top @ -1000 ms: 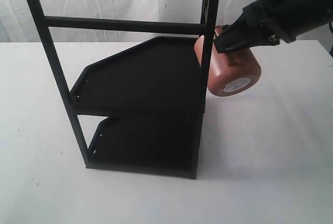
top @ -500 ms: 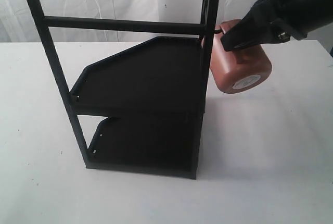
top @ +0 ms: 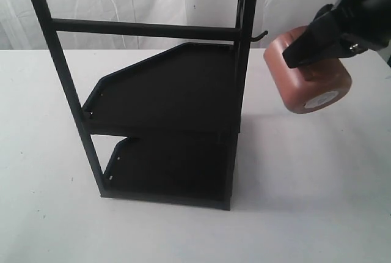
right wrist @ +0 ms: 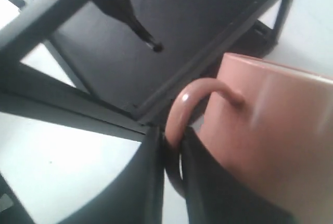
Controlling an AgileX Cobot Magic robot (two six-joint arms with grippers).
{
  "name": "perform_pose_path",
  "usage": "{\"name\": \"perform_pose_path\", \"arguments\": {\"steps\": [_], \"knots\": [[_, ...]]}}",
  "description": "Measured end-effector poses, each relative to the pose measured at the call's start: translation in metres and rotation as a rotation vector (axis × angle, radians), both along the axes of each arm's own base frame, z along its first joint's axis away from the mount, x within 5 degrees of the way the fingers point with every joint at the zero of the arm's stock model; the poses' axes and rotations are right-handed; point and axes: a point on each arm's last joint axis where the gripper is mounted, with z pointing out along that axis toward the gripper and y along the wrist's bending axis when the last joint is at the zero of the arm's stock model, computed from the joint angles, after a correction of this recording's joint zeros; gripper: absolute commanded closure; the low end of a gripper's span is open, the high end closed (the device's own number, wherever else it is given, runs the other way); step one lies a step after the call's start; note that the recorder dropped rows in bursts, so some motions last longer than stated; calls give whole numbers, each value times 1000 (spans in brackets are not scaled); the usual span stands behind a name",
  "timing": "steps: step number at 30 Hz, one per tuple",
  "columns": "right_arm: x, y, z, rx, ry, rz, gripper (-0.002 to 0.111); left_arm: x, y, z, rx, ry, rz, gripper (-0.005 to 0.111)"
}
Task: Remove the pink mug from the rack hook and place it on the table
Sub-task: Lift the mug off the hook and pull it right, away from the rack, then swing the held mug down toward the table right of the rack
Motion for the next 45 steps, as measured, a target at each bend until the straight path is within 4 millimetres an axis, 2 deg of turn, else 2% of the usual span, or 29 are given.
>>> {"name": "perform_pose_path", "arguments": {"steps": [3,8,15,18,22,26,34,39,42,45], "knots": [[4,-9,-5,-85,-30,-84,108,0,0,0,0,0,0,107],[18,-24,-27,-199,-120,-251,108,0,0,0,0,0,0,107],[27,-30,-70,-107,-215,-468,108,0,0,0,0,0,0,107],[27,-34,-89,-30,-237,-588,108,0,0,0,0,0,0,107],[19,-35,-111,-23,-303,-671,108,0,0,0,0,0,0,107],[6,-24,-112,-18,-419,-652,108,0,0,0,0,0,0,107],[-28,2,-95,19,-645,-502,108,0,0,0,0,0,0,107],[-42,0,-98,20,-788,-489,108,0,0,0,0,0,0,107],[-52,-1,-107,122,-893,-503,108,0,0,0,0,0,0,107],[-58,1,-105,188,-979,-470,108,0,0,0,0,0,0,107]]}}
